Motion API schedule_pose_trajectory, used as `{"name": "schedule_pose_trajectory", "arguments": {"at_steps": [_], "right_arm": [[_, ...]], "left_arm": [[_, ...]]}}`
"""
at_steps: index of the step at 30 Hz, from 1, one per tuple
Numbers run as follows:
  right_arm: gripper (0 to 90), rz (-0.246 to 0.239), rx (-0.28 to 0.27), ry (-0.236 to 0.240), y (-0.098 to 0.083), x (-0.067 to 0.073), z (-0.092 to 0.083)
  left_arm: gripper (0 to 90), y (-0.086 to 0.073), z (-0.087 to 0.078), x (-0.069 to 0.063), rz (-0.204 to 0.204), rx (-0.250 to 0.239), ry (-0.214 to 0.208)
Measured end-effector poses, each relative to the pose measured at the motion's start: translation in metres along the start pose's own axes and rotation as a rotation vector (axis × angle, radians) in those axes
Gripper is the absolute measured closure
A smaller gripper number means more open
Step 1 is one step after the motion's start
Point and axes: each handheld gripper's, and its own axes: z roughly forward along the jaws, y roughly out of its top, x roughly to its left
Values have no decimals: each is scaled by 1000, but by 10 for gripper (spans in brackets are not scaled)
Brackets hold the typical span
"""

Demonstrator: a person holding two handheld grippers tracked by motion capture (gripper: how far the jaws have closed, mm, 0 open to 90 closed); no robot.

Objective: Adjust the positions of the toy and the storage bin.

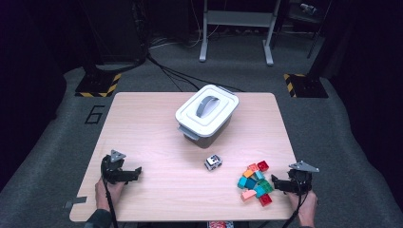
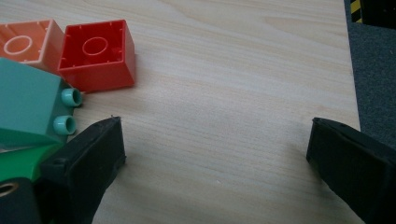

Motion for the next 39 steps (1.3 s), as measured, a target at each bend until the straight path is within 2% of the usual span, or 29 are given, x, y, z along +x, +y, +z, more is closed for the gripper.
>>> {"name": "schedule_pose_trajectory", "arguments": {"at_steps": [5,9,12,18,23,26,27,29,31,32,39], "right_arm": [[37,-9,-3,1,0,-1,0],[36,-2,2,-3,0,0,0],[18,23,10,-2,1,1,0],[18,19,27,1,3,-3,-2],[6,63,15,5,5,-8,-12],[0,52,11,14,12,-6,-20],[0,45,0,25,19,-2,-26],[0,42,-4,29,22,-1,-28],[0,33,-7,45,34,10,-33],[0,33,-7,45,34,10,-33],[0,-9,-6,88,59,36,-36]], "left_arm": [[0,4,5,5,6,-5,-7],[0,7,8,11,1,-3,4],[0,7,8,11,-1,-8,5],[0,7,8,10,-2,-8,6],[0,7,8,11,0,-5,5],[0,7,8,10,-4,-6,6],[0,7,8,10,-3,-7,5],[0,7,8,10,-3,-6,5],[0,7,8,10,-4,-8,5],[0,7,8,10,-4,-8,5],[0,7,8,10,-2,-7,5]]}}
